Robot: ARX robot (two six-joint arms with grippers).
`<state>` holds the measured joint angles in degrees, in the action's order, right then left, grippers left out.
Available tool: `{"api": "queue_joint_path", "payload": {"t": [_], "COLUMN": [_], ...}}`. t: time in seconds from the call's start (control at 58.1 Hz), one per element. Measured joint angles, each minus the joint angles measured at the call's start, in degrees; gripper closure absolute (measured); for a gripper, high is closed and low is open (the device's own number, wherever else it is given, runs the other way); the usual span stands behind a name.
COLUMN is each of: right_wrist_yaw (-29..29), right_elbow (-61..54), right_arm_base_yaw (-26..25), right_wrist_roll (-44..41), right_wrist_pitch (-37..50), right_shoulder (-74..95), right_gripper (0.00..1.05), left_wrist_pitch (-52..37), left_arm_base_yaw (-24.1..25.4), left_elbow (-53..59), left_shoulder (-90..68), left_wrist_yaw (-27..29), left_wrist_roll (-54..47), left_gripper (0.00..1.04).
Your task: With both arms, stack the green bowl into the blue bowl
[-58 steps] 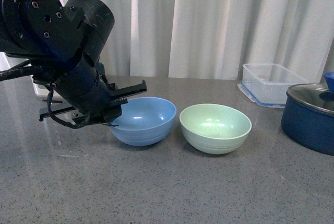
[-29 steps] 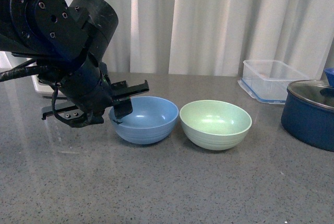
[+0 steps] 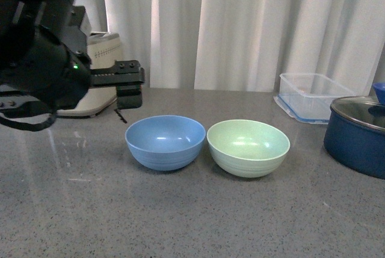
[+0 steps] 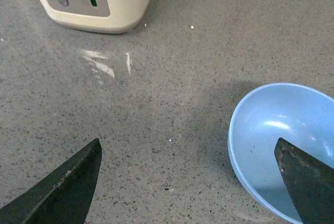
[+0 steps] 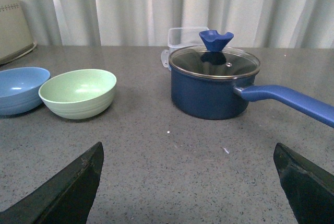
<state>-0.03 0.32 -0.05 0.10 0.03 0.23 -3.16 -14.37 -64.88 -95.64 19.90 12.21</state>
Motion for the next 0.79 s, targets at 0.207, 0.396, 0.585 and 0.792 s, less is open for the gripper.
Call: {"api": "queue_joint_path", "payload": {"t": [0.207, 0.396, 0.585, 0.792], "right_wrist_yaw": [-0.02, -0.02, -0.02, -0.02], "right_elbow": [0.00, 0.00, 0.00, 0.00], "right_arm_base_yaw": [0.00, 0.00, 0.00, 0.00], "right_wrist_roll": [0.00, 0.00, 0.00, 0.00], "right_wrist_pitch": [0.00, 0.02, 0.00, 0.00], "right_shoulder": [0.00, 0.00, 0.00, 0.00], "right_gripper": [0.10, 0.10, 0.10, 0.10], "left_wrist_pitch": [-0.22, -39.69, -48.68, -49.94], "left_arm_base_yaw": [0.07, 2.78, 6.25, 8.13], "left_elbow": [0.63, 21.03, 35.28, 45.44], "left_shoulder": [0.57, 5.18, 14.86, 22.32], "left_wrist_yaw": [0.00, -9.40, -11.54, -14.16], "left_wrist_roll": [-1.64, -9.75, -11.17, -11.78], "left_gripper": [0.07, 0.39, 0.75, 1.01]}}
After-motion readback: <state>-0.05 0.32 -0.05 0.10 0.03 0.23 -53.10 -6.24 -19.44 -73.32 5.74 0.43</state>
